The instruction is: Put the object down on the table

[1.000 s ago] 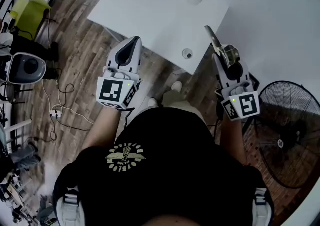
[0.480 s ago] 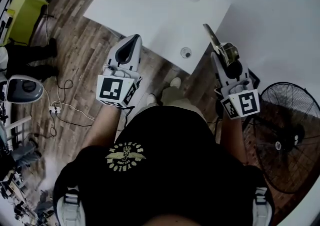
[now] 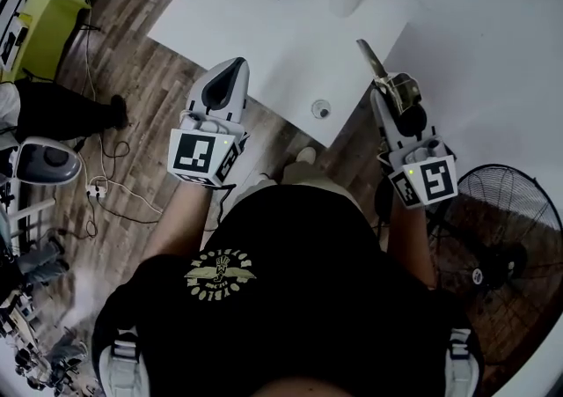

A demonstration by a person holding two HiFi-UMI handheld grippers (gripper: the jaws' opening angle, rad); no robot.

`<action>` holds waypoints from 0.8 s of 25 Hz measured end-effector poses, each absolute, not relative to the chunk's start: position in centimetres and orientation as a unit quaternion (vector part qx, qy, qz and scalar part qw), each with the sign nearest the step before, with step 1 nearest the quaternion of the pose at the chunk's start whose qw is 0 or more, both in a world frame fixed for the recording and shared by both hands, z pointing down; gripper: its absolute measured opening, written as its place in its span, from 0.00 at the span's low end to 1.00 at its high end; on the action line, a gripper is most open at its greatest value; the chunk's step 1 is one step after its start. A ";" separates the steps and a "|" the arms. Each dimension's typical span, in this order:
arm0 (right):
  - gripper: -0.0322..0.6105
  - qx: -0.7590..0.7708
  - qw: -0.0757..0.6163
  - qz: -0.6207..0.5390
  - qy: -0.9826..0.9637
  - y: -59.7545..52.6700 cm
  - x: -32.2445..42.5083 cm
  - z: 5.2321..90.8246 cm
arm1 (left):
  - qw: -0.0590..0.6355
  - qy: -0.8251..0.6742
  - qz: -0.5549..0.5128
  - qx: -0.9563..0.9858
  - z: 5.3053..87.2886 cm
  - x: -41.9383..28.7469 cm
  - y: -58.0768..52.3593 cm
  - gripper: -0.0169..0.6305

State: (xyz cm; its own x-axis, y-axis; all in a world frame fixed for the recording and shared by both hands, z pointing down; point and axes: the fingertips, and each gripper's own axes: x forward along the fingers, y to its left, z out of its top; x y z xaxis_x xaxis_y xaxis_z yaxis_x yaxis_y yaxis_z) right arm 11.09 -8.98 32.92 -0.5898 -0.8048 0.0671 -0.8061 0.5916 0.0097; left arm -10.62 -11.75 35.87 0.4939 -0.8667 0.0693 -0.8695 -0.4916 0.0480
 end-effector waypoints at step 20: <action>0.27 0.409 -0.025 0.003 -0.912 -17.3 16.2 31.6 | 0.000 -0.545 0.032 0.838 33.3 -5.9 -16.8 0.04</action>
State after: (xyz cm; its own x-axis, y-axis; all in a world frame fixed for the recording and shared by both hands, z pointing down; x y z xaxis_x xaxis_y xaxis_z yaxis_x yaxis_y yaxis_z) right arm 16.17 -17.32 31.63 -0.6648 -0.7458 -0.0427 -0.7454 0.6661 -0.0262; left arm -5.94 -16.79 33.31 0.4039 -0.9133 0.0529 -0.9132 -0.4060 -0.0349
